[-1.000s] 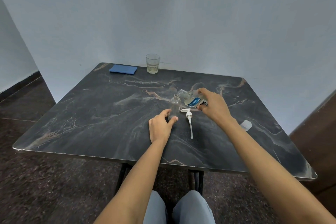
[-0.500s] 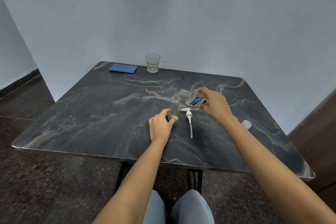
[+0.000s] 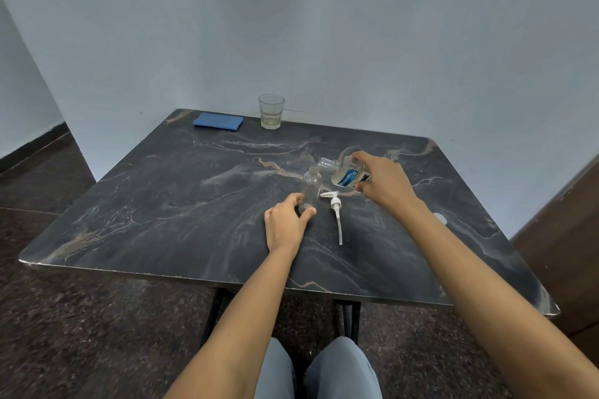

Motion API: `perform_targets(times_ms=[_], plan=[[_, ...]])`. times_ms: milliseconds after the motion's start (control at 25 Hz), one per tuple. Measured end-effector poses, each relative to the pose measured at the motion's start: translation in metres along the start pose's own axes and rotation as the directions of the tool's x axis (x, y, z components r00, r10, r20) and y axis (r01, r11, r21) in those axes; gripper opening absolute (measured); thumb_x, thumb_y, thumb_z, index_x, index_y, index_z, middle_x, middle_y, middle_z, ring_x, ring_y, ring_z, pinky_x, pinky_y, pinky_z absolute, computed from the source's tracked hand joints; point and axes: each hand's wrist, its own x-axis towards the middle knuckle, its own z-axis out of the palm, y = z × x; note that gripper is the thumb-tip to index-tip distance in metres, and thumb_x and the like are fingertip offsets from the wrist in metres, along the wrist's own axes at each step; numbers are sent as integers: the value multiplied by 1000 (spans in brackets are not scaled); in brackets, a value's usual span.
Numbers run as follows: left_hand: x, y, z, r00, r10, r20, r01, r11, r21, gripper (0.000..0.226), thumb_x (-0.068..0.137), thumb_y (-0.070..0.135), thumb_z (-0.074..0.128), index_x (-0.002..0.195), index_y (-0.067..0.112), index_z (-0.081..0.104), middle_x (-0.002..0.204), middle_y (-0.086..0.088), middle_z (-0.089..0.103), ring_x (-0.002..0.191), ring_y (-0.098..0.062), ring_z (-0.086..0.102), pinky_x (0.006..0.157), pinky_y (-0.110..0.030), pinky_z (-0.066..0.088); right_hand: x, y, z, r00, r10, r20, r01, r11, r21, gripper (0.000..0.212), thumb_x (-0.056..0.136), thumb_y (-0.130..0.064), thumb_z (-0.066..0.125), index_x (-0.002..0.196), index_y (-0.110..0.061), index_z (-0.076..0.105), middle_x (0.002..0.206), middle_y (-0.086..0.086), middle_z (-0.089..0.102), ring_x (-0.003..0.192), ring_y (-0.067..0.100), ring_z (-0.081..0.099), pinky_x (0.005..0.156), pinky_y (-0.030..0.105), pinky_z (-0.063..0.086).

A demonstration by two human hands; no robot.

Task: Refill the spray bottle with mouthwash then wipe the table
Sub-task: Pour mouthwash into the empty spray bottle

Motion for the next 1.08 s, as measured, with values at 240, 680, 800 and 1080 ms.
perform_targets(times_ms=[240,680,800,1080], plan=[[0,0,0,1000,-2,2,2,1000,-4,44,88,45,61,127,25,57,117,3,67,111,-15,58,104,-33,30,4,-1,-6,999,-19,26,20,998,-52,53,82,-16,69,130,-24,48,126,2,63,112,27,58,97,46,44],[-1,0,1,1000,9,-5,-9,1000,-5,43,87,45,62,125,25,58,115,3,67,109,-15,58,102,-31,29,7,-6,-14,998,-29,49,34,993,-110,48,83,-16,67,127,-23,50,120,4,66,105,28,61,92,43,45],[-1,0,0,1000,8,-7,-8,1000,-6,43,87,45,62,125,25,58,115,3,67,109,-15,58,102,-31,29,8,-7,-17,998,-29,53,35,992,-121,48,83,-17,68,127,-23,50,120,4,66,105,28,62,91,43,45],[-1,1,0,1000,9,-8,-9,1000,4,44,87,45,62,126,25,58,114,2,68,108,-16,59,102,-32,29,8,-8,-19,998,-39,52,46,990,-137,48,82,-16,68,126,-22,51,118,4,67,104,28,62,90,44,46]])
